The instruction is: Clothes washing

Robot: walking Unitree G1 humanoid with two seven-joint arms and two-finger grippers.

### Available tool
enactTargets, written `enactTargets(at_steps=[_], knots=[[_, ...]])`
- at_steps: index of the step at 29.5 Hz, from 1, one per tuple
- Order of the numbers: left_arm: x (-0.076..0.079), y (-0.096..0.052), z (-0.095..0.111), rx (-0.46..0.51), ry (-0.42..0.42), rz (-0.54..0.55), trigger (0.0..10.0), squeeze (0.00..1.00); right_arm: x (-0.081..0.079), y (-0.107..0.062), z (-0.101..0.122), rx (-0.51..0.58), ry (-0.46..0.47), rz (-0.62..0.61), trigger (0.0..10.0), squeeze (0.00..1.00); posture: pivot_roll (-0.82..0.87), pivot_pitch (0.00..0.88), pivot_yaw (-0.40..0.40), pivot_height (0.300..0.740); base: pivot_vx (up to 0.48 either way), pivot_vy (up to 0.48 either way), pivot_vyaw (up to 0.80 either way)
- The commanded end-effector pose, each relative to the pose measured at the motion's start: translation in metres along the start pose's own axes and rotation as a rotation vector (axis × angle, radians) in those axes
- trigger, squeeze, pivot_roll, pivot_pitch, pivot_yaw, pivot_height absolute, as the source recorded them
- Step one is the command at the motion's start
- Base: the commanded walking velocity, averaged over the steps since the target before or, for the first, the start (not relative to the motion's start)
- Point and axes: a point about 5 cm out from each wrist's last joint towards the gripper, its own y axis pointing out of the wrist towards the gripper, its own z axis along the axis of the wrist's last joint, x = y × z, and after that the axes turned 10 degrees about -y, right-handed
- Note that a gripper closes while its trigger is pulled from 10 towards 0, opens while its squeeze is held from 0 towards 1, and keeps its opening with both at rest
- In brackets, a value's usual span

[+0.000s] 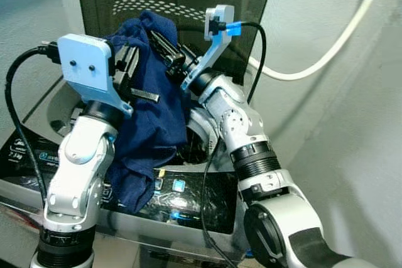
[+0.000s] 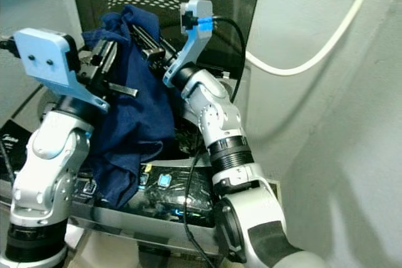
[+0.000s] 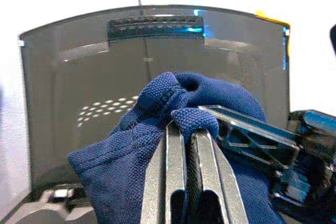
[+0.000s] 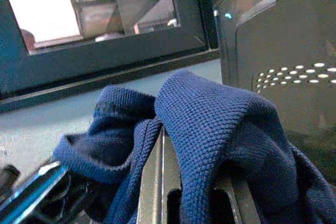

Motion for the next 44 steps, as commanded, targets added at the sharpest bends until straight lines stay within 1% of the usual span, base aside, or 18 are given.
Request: enactTargets(at_steps=[1,4,8,10,15,16,18,19,20,21,22,23,24,25,34,39,43,44], knots=[[-0.003,0.000,-0.002,-0.016,0.019,0.019,10.0,0.00,-0.004,0.003,-0.005,-0.034,-0.029,0.010,0.0,0.00,0.29,0.000,-0.110,0.740,0.000,0.000,0.00],[-0.007,0.000,-0.004,-0.028,0.039,0.040,10.0,0.00,-0.004,0.003,-0.008,-0.053,-0.045,0.010,0.0,0.00,0.29,0.000,-0.110,0.740,0.000,0.000,0.00],[-0.031,-0.001,-0.016,-0.104,0.152,0.158,10.0,0.00,-0.003,0.003,-0.021,-0.151,-0.093,-0.021,0.0,0.00,0.29,0.000,-0.115,0.740,0.000,0.000,0.00],[-0.059,-0.005,-0.026,-0.177,0.306,0.273,10.0,0.00,-0.002,0.003,-0.034,-0.244,-0.154,-0.056,0.0,0.00,0.29,0.000,-0.124,0.740,0.000,0.000,0.00],[-0.068,-0.006,-0.028,-0.194,0.355,0.305,10.0,0.00,-0.001,0.003,-0.037,-0.272,-0.171,-0.067,0.0,0.00,0.29,0.000,-0.129,0.740,0.000,0.000,0.00],[-0.075,-0.006,-0.032,-0.218,0.396,0.314,10.0,0.00,-0.002,0.003,-0.042,-0.314,-0.208,-0.070,2.5,0.00,0.29,0.000,-0.131,0.740,0.000,0.000,0.00],[-0.075,-0.006,-0.032,-0.218,0.396,0.314,10.0,0.00,-0.002,0.003,-0.042,-0.314,-0.208,-0.070,2.5,0.00,0.29,0.000,-0.131,0.740,0.000,0.000,0.00],[-0.081,-0.006,-0.039,-0.256,0.408,0.312,10.0,0.00,-0.003,0.002,-0.046,-0.349,-0.236,-0.060,10.0,0.00,0.28,0.000,-0.131,0.740,0.000,0.000,0.00],[-0.081,-0.006,-0.039,-0.256,0.408,0.312,10.0,0.00,-0.003,0.002,-0.046,-0.349,-0.236,-0.060,10.0,0.00,0.28,0.000,-0.131,0.740,0.000,0.000,0.00],[-0.084,-0.006,-0.050,-0.307,0.399,0.297,10.0,0.05,-0.005,0.001,-0.050,-0.374,-0.261,-0.048,10.0,0.72,0.28,0.000,-0.130,0.740,0.000,0.000,0.00],[-0.084,-0.006,-0.050,-0.307,0.399,0.297,10.0,0.05,-0.005,0.001,-0.050,-0.374,-0.261,-0.048,10.0,0.72,0.28,0.000,-0.130,0.740,0.000,0.000,0.00],[-0.080,-0.006,-0.061,-0.350,0.377,0.259,10.0,0.29,-0.005,-0.001,-0.053,-0.390,-0.275,-0.034,10.0,1.00,0.27,0.000,-0.123,0.740,0.000,0.000,0.00],[-0.080,-0.006,-0.061,-0.350,0.377,0.259,10.0,0.29,-0.005,-0.001,-0.053,-0.390,-0.275,-0.034,10.0,1.00,0.27,0.000,-0.123,0.740,0.000,0.000,0.00],[-0.072,-0.005,-0.071,-0.381,0.349,0.202,10.0,0.98,-0.005,-0.003,-0.054,-0.400,-0.282,-0.021,10.0,1.00,0.26,0.000,-0.120,0.740,0.000,0.000,0.00],[-0.028,-0.011,-0.095,-0.463,0.327,-0.110,10.0,1.00,0.003,-0.014,-0.059,-0.462,-0.340,0.019,10.0,1.00,0.25,0.000,-0.109,0.740,0.000,0.000,0.00],[-0.027,-0.013,-0.099,-0.489,0.370,-0.124,10.0,1.00,0.004,-0.018,-0.061,-0.480,-0.349,0.044,10.0,1.00,0.25,0.000,-0.101,0.740,0.000,0.000,0.00],[-0.042,-0.014,-0.098,-0.511,0.435,-0.050,10.0,1.00,0.006,-0.020,-0.062,-0.501,-0.387,0.063,10.0,1.00,0.25,0.000,-0.098,0.740,0.000,0.000,0.00],[-0.054,-0.015,-0.097,-0.527,0.484,0.018,10.0,0.73,0.006,-0.023,-0.065,-0.525,-0.438,0.103,10.0,1.00,0.26,0.000,-0.099,0.740,0.000,0.000,0.00]])
